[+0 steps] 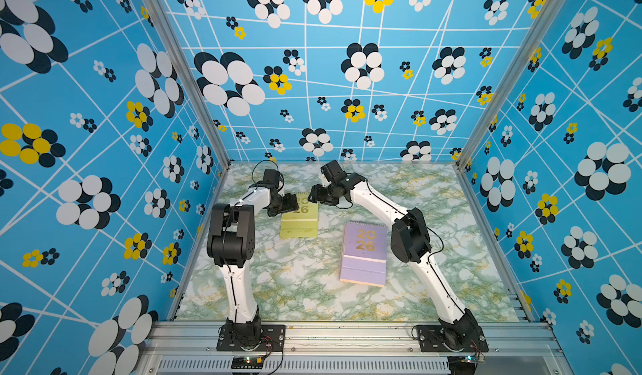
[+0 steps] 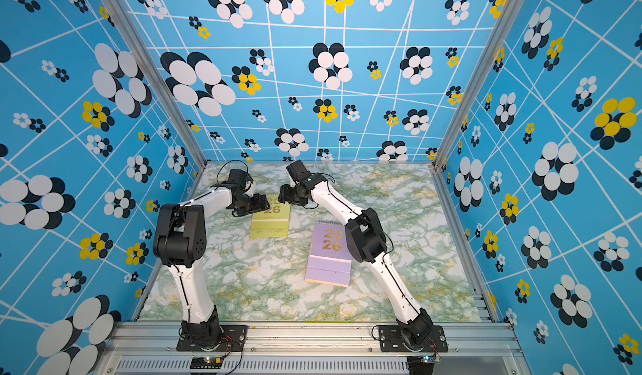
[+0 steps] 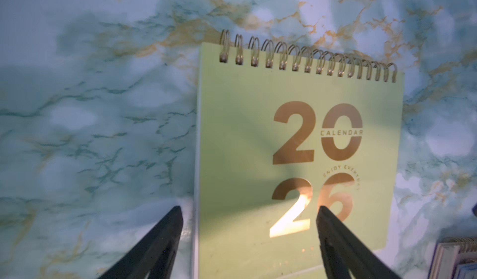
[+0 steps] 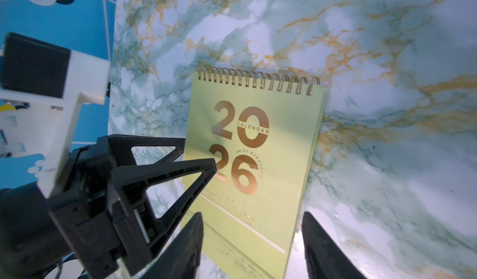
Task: Stack the calendars
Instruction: Pick up the calendar at the center of the board.
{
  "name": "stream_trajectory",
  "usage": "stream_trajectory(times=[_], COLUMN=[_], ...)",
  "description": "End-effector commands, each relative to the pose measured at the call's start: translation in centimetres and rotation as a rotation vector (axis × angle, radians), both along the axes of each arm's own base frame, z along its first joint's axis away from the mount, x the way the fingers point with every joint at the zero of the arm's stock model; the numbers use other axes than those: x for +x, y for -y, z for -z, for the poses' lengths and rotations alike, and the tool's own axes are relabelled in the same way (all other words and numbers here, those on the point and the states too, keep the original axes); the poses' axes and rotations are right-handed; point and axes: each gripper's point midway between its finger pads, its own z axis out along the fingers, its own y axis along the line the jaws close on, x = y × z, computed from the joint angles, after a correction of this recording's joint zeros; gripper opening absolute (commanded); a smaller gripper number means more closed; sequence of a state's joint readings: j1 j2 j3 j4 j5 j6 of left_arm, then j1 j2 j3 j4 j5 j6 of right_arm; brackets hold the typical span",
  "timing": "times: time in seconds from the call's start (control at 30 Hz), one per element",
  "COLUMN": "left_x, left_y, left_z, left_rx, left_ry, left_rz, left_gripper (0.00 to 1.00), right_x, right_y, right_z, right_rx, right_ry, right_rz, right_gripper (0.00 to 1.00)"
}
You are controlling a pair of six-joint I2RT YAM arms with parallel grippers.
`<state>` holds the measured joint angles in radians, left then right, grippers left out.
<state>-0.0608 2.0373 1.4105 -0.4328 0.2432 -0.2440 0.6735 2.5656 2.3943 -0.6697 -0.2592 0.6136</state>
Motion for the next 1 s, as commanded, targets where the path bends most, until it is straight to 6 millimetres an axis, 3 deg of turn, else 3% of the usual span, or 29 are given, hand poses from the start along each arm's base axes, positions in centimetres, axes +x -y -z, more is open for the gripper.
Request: stream_trajectory(times=[0.0,0.33,0.57,0.67,0.97], left_x=[0.4,0.5,0.3,0.1,-0.9], left_y=[0.1,1.5,3.4,4.2,6.1], left_z=[-0.1,0.8,0.7,-0.2,-6.0], left_rx=[-0.005,-0.046,-0.169,-0.254,-0.424], left_ry=[-0.01,-0.035,-0.029,-0.005,0.138], left_rz=[-0.008,0.005,0.031,0.049,0.175], left_gripper=[0.83,0.82,0.79,0.76,0.66], right_x=[-0.9,-1.8,-2.1,-2.1,-1.7], right_y=[0.6,-0.6,-2.1,-2.1,-2.1], right_z=[2.4,3.9,3.7,3.4,3.2], right_rx=[-0.062,-0.043,0.019,0.025,0.047], right_ry=[-0.057,-0.105,-0.117,-0.114,-0.114], right_rz=[-0.007,-0.032,-0.062,-0.067,-0.07], right_gripper=[0.62,0.62,0.62,0.62,0.61])
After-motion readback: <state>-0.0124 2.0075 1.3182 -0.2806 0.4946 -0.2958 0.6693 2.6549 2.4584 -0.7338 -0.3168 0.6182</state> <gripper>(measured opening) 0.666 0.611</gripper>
